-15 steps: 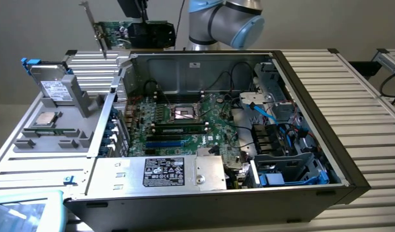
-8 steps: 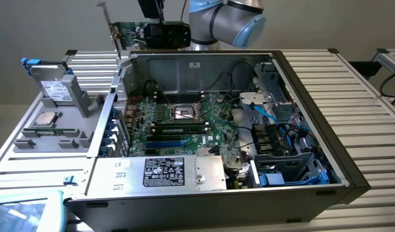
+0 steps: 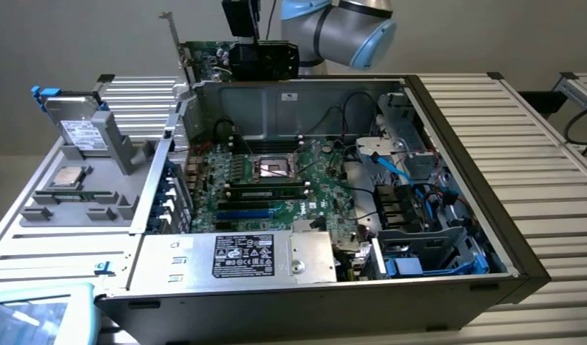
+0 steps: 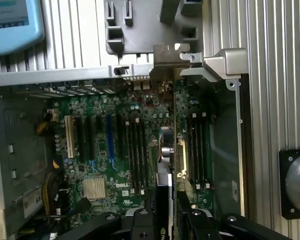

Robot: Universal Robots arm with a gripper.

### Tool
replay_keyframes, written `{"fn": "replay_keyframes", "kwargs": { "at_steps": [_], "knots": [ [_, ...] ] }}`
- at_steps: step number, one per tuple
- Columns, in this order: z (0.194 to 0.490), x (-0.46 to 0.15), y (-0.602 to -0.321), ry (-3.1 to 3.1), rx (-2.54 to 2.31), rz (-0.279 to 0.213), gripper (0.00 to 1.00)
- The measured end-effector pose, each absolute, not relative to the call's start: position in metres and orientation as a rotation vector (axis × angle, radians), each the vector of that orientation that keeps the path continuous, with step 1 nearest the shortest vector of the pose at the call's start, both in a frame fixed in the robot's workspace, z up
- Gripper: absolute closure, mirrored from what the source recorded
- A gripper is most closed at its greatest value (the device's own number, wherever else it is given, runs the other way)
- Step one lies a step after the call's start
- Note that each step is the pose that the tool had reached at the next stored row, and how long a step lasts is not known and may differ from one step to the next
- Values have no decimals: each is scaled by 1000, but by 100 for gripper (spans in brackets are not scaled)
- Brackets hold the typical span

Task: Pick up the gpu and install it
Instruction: 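Pick up the gpu and move the gpu toward the slot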

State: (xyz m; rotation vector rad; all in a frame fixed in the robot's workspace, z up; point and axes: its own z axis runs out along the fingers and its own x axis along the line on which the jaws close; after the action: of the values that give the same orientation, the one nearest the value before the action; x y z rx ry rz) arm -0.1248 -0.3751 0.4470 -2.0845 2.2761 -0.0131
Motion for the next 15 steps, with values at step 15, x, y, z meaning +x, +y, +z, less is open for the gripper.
{"fn": "replay_keyframes", "kwargs": {
  "at_steps": [15],
  "knots": [
    [422,-124,-418,2298,-2055,-10,73]
  ]
}}
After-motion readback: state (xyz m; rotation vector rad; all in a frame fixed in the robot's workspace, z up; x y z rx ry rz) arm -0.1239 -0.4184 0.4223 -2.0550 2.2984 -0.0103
